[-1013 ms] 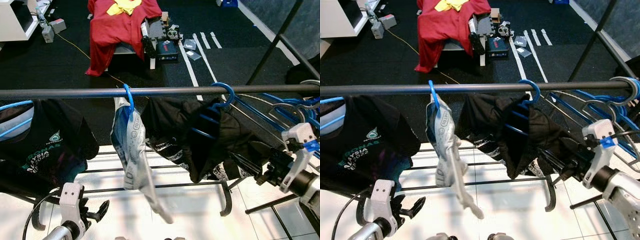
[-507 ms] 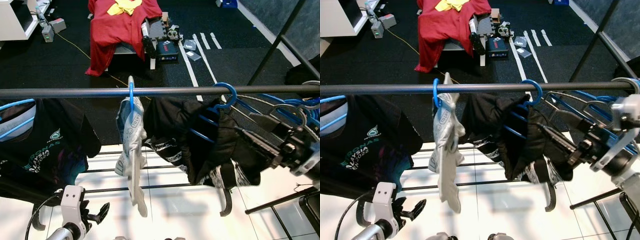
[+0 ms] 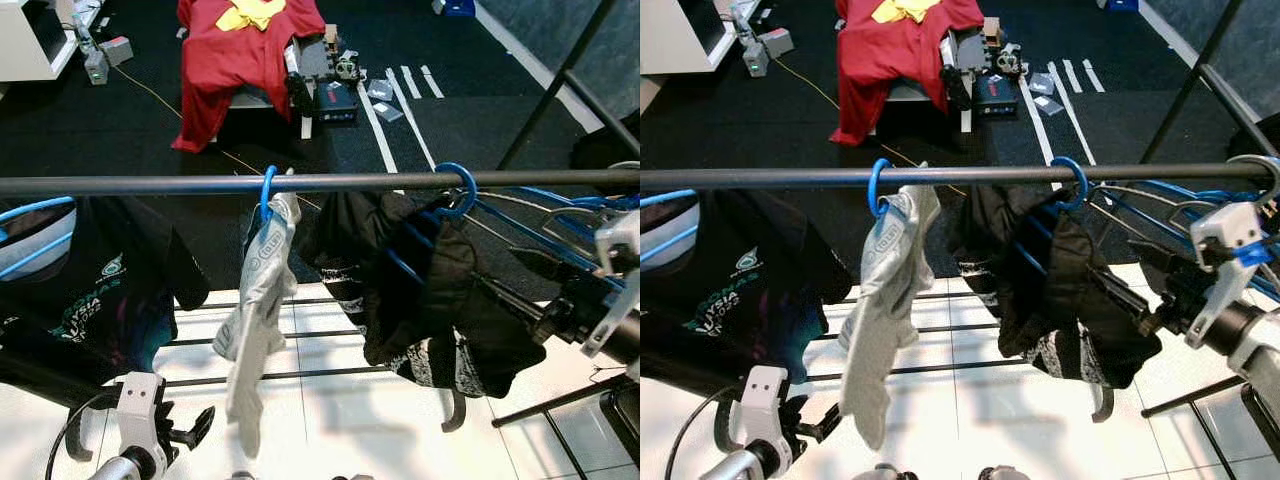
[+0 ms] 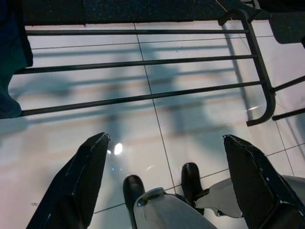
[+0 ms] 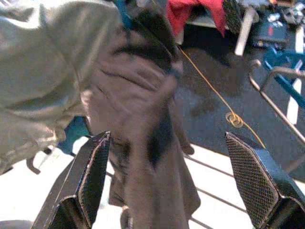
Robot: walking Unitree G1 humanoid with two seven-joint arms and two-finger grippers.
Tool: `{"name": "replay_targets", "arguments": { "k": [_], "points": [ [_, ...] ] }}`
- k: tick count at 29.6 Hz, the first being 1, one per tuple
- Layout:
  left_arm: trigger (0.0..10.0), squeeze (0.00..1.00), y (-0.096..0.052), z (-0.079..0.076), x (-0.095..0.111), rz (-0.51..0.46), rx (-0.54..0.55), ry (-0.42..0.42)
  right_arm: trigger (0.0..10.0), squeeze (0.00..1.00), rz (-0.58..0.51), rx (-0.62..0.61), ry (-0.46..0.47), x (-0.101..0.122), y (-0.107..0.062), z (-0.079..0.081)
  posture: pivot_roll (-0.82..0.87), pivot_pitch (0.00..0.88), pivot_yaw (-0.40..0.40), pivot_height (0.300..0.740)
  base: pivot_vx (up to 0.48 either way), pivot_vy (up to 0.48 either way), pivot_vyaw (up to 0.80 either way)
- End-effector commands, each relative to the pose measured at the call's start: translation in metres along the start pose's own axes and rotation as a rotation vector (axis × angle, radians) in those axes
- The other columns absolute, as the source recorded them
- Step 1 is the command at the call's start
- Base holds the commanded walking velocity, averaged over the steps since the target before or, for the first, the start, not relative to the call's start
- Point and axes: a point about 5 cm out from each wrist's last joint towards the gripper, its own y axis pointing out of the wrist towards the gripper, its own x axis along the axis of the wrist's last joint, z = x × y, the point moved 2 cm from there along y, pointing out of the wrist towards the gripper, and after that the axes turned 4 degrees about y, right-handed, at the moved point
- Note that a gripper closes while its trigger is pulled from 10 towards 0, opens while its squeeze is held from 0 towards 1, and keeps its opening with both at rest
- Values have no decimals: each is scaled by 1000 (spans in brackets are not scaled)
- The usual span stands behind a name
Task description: Hang hanger
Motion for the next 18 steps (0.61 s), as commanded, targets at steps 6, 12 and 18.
{"name": "replay_targets", "arguments": {
  "k": [6, 12, 18],
  "points": [
    [10000, 0, -9, 6, -12, 43, 1, 1, 10000, 0, 76, -32, -26, -14, 10, -7, -46, 244, -19, 740, 0, 0, 0],
    [10000, 0, -13, 10, -14, 44, 6, 1, 0, 0, 159, -100, -39, -27, 18, -18, -41, 243, -25, 740, 0, 0, 0],
    [10000, 0, -17, 13, -17, 46, 8, -3, 0, 0, 205, -117, -45, -35, 18, -20, -43, 242, -27, 740, 0, 0, 0]
  ]
}}
